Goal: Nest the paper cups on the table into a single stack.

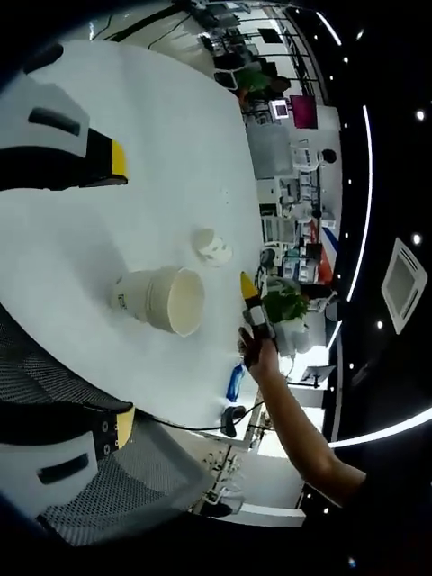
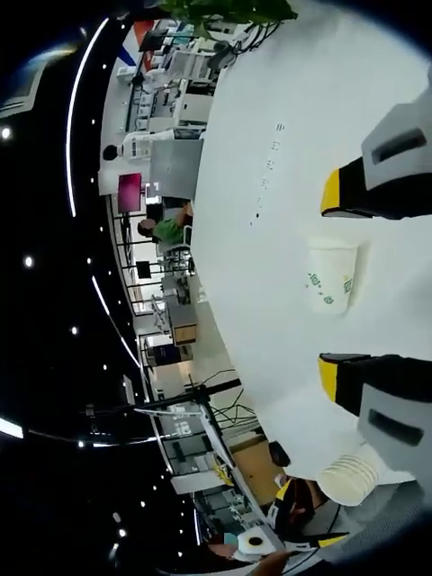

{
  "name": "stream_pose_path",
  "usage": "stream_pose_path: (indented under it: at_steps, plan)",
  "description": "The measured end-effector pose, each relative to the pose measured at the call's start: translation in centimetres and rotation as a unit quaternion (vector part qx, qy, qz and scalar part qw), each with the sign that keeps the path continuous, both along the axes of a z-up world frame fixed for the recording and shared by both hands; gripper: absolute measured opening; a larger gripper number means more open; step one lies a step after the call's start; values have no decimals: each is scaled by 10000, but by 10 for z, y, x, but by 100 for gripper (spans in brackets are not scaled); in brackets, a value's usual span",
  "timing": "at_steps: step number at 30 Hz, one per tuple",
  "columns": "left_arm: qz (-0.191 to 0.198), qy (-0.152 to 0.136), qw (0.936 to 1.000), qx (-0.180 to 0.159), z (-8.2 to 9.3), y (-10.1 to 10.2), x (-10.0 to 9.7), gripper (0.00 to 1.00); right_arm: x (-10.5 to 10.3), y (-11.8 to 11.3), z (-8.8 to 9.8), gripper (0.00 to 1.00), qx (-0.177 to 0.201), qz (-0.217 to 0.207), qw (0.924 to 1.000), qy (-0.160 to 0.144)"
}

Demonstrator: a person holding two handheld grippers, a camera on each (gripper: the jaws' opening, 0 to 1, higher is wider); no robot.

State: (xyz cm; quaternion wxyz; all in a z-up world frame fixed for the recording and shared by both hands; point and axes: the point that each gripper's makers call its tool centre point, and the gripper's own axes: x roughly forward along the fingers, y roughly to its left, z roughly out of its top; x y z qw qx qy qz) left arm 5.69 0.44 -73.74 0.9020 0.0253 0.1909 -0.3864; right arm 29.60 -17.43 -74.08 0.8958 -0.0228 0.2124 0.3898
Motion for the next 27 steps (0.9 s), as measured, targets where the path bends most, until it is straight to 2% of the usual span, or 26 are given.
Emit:
stream_pose_path:
  at_steps: [8, 13, 15, 21, 27]
  plan:
    - [160, 40, 9998, -107, -1, 8, 5, 99, 16, 5, -12, 57, -88, 52, 9999, 110]
    - [228, 43, 9997, -31, -4, 11, 7, 99, 30, 8, -23, 56, -51, 75, 9996, 257]
    - [245, 55, 9997, 3, -6, 12, 8, 99, 29, 11, -24, 56, -51, 63, 9996, 282]
    - [355, 95, 9993, -32, -6, 14, 10, 98, 35, 16, -32, 55, 54, 67, 9988, 474]
    - [414, 103, 9991, 45, -8, 18, 11, 98, 44, 19, -37, 52, 346, 34, 9971, 677]
